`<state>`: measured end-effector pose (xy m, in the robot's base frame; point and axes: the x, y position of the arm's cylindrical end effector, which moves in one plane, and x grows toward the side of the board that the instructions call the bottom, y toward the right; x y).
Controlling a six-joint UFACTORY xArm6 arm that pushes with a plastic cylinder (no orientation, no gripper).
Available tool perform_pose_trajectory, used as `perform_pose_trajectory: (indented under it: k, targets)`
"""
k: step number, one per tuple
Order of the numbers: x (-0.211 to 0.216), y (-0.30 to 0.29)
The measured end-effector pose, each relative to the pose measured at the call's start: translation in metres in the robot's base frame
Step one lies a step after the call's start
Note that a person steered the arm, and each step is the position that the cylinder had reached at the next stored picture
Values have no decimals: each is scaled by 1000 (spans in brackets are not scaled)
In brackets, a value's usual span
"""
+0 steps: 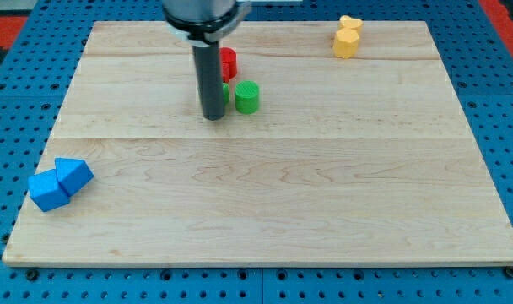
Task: Separate red blocks and green blocks away from each other
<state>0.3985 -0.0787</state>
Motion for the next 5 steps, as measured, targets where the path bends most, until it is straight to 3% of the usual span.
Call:
perform_pose_trajectory:
  k: [3, 5]
  targets:
    - [-7, -42]
    - [-37, -40]
